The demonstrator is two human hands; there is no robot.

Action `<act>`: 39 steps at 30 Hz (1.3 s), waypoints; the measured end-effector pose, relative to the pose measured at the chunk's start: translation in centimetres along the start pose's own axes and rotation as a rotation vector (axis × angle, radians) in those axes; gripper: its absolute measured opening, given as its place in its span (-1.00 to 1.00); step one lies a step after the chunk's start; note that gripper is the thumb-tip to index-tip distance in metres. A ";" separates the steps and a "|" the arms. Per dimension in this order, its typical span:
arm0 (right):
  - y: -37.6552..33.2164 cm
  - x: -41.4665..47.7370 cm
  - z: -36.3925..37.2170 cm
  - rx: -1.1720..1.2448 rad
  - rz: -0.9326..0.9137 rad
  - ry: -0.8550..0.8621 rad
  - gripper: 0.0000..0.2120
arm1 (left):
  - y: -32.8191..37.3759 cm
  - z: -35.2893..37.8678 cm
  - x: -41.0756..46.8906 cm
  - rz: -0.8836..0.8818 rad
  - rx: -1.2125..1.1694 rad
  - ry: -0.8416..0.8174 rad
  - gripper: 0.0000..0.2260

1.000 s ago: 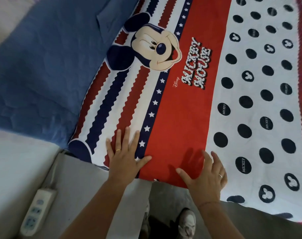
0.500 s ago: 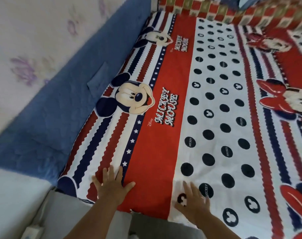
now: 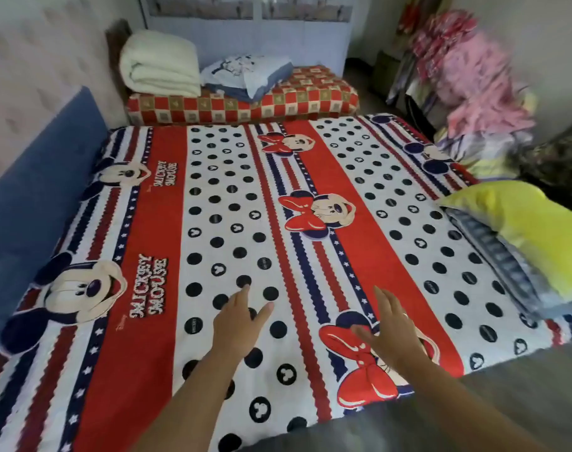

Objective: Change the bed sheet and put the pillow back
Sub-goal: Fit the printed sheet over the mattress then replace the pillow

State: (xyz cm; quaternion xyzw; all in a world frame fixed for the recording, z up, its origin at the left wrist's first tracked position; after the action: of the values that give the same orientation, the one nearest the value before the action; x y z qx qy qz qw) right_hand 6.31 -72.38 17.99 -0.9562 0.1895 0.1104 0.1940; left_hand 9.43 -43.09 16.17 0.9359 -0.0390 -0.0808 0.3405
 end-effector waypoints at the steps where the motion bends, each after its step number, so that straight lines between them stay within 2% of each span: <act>1: 1.3 0.2 -1.8 0.025 0.013 0.034 -0.10 | 2.6 0.5 0.8 0.036 0.001 -0.009 -0.31; 7: 8.0 2.7 -9.1 0.158 0.121 0.145 -0.09 | 15.2 2.9 6.3 0.287 0.089 -0.025 -0.31; 14: 14.3 6.2 -16.6 0.260 0.202 0.254 -0.09 | 25.0 7.2 13.3 0.484 0.138 -0.092 -0.36; 20: 22.0 8.3 -23.3 0.284 0.332 0.346 -0.14 | 35.9 13.2 17.6 0.637 0.108 -0.181 -0.40; 26: 32.8 10.6 -27.9 0.316 0.440 0.413 -0.11 | 47.0 21.6 20.5 0.753 0.104 -0.265 -0.38; 32: 44.2 15.5 -33.0 0.273 0.461 0.415 -0.11 | 56.4 31.1 21.9 0.741 0.100 -0.298 -0.38; 39: 51.7 23.6 -36.9 0.263 0.417 0.341 -0.10 | 61.9 38.1 24.4 0.565 0.005 -0.265 -0.37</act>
State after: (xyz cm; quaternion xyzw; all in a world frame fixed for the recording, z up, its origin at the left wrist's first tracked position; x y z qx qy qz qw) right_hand 11.80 -139.24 27.46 -0.8681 0.4241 -0.0396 0.2549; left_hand 25.51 -117.58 24.17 0.8701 -0.3420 -0.1041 0.3392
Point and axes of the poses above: each hand's wrist, its own x-axis towards the middle knuckle, its own z-axis out of the palm, y = z × x, the point moved 6 cm from there along x, towards the middle knuckle, and after that the axes turned 12 degrees about z, right-handed, at the moved point
